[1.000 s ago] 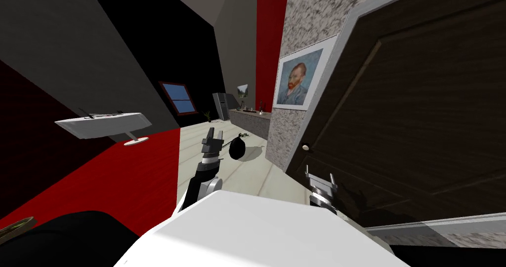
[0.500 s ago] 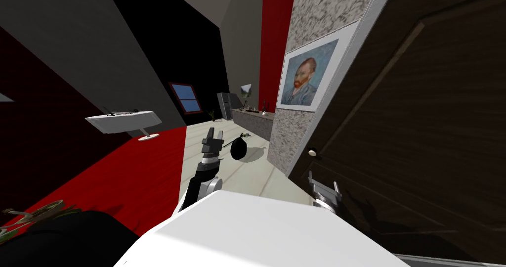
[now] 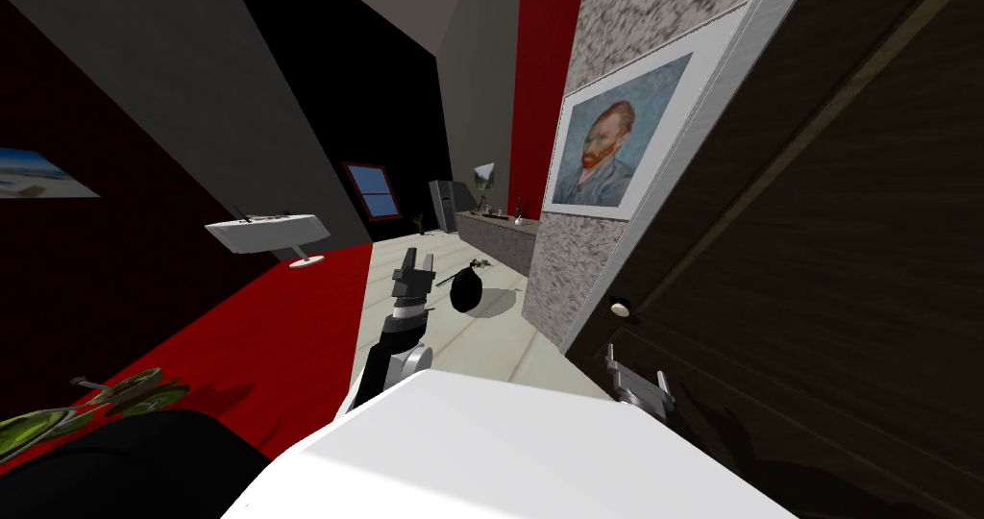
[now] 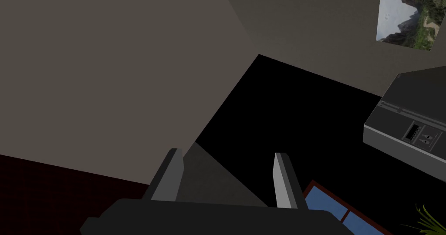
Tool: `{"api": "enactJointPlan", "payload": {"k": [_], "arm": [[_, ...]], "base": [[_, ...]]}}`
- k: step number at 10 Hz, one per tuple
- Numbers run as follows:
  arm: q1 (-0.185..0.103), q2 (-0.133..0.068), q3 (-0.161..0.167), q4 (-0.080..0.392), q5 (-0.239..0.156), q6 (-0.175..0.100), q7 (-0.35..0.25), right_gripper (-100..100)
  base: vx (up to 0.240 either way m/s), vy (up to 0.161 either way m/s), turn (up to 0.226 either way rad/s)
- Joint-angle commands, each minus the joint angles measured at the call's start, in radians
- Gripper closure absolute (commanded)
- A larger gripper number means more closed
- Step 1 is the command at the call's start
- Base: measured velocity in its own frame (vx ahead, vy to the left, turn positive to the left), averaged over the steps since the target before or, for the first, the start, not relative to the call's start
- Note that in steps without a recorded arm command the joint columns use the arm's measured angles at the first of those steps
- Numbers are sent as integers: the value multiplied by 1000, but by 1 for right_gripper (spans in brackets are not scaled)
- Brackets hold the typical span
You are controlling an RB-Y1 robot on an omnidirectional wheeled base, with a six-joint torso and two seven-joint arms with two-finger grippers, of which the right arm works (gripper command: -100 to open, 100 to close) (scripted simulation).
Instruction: Pull the door open
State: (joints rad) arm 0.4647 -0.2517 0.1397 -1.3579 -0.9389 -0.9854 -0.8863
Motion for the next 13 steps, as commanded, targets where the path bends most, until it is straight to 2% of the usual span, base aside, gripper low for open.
{"api": "enactJointPlan", "payload": {"k": [1,5,8,13], "arm": [[-3,-7,5,30,-29,-10,-29,-100],[-4,-23,19,94,-91,-36,-92,-100],[-6,-39,34,162,-156,-63,-158,-100],[-7,-57,50,238,-230,-94,-232,-100]], "base": [[79,-63,116],[81,-51,89],[126,-84,113],[111,-86,95]]}}
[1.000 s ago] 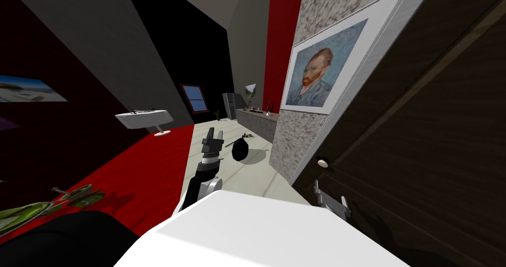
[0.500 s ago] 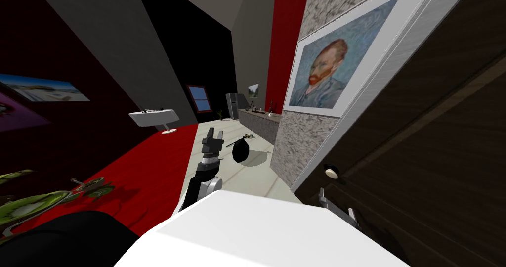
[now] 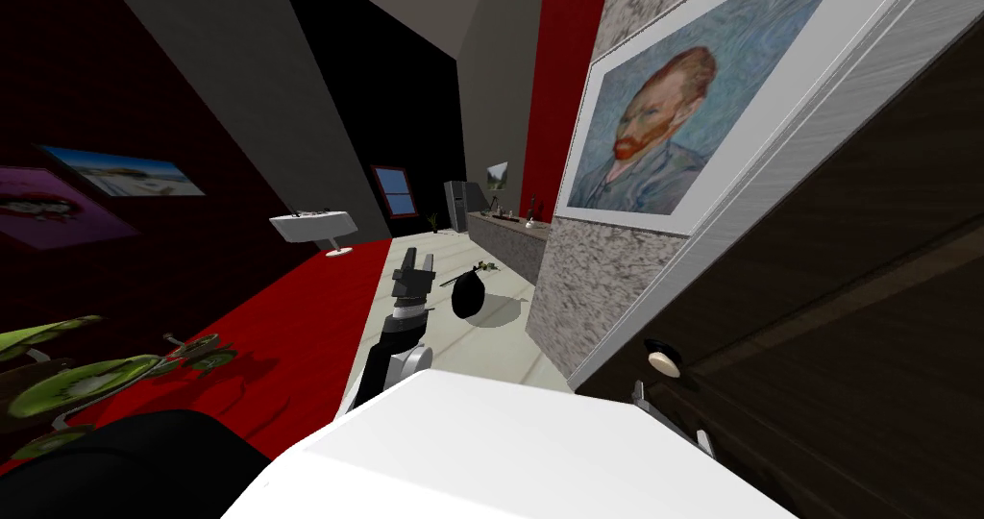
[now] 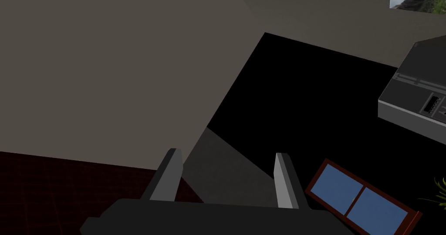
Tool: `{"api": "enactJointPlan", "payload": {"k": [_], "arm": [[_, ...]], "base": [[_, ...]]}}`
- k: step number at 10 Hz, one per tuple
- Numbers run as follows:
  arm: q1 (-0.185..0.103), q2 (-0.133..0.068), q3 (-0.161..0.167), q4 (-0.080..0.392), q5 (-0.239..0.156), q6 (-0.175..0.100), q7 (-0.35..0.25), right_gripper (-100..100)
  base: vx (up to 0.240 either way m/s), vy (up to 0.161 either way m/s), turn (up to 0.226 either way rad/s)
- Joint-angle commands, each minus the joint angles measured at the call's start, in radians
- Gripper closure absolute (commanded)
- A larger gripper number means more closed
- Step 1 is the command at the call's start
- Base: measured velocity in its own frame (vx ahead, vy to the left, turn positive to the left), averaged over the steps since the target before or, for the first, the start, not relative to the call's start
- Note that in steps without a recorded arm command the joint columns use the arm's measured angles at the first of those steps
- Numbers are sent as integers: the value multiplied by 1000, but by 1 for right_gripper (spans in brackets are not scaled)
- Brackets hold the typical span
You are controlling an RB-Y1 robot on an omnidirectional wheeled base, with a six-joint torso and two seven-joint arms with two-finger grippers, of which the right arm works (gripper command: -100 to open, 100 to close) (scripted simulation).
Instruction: Pull the door open
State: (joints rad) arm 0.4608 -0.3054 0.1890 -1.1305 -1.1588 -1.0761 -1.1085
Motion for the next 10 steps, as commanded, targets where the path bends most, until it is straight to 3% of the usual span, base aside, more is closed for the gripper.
{"api": "enactJointPlan", "payload": {"k": [1,10], "arm": [[0,0,0,0,0,0,0,-100],[-43,-103,17,162,34,0,-195,-100]], "base": [[46,-53,19],[108,-19,-57]]}}
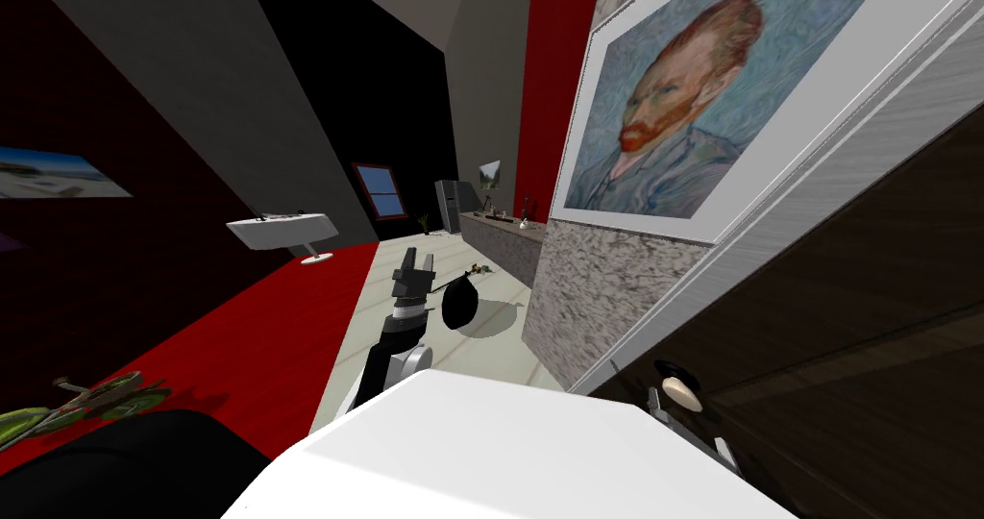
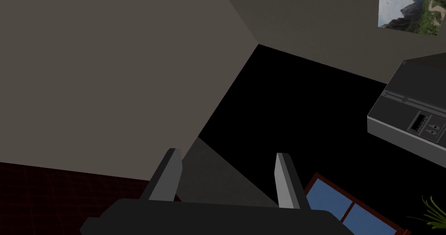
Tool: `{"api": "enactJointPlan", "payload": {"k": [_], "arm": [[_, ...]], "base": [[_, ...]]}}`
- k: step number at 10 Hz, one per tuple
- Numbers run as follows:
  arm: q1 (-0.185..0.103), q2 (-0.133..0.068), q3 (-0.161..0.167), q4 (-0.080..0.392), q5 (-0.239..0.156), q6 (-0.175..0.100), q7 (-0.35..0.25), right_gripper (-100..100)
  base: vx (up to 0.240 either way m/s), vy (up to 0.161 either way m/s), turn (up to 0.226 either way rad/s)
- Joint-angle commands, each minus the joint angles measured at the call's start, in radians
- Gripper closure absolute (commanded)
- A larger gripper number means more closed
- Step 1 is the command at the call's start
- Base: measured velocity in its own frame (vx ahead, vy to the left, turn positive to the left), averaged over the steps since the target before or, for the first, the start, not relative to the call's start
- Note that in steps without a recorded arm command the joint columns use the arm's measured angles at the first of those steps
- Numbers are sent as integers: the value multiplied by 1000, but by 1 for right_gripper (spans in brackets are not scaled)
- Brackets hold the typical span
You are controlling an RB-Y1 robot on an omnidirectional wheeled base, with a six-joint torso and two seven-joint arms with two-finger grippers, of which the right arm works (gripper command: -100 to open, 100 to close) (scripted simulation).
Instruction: Pull the door open
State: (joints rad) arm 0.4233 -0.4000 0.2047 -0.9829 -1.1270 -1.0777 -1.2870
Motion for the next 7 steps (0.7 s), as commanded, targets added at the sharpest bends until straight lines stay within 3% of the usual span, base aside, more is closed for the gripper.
{"api": "enactJointPlan", "payload": {"k": [1,7], "arm": [[-11,-20,3,33,6,1,-38,-100],[-37,-82,13,130,28,2,-155,-100]], "base": [[99,-27,-59],[108,-21,-53]]}}
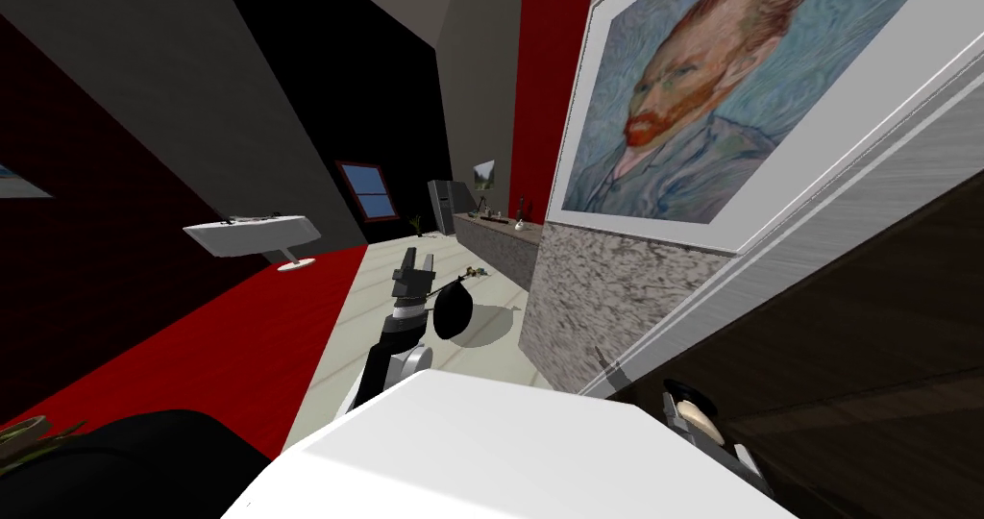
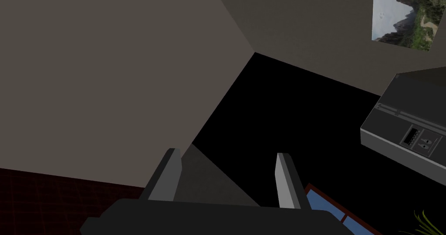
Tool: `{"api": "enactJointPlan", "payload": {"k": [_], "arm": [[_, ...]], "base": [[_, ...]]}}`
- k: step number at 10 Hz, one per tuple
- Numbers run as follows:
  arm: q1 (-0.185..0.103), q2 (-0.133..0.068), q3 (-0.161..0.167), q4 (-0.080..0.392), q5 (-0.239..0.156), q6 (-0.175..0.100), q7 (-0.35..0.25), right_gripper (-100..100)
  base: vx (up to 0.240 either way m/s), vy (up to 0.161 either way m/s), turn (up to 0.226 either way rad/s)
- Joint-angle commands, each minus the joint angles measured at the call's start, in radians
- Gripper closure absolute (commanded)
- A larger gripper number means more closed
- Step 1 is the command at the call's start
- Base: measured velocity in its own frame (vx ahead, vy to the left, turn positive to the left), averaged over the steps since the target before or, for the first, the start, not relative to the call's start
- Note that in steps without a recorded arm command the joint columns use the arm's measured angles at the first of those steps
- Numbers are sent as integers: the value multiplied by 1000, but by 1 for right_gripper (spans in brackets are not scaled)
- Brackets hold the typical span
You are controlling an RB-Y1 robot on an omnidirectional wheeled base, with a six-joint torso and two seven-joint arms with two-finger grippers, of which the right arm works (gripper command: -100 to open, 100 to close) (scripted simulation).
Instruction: Pull the door open
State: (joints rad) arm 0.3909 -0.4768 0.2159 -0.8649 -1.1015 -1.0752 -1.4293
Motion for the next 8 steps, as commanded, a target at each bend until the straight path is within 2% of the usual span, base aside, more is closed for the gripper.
{"api": "enactJointPlan", "payload": {"k": [1,2,7,8], "arm": [[0,0,0,0,0,0,0,-100],[0,0,0,0,0,0,0,100],[0,0,0,0,0,0,0,100],[4,-5,18,-8,14,-3,-6,100]], "base": [[62,-13,-5],[-10,1,5],[-10,2,4],[-116,19,45]]}}
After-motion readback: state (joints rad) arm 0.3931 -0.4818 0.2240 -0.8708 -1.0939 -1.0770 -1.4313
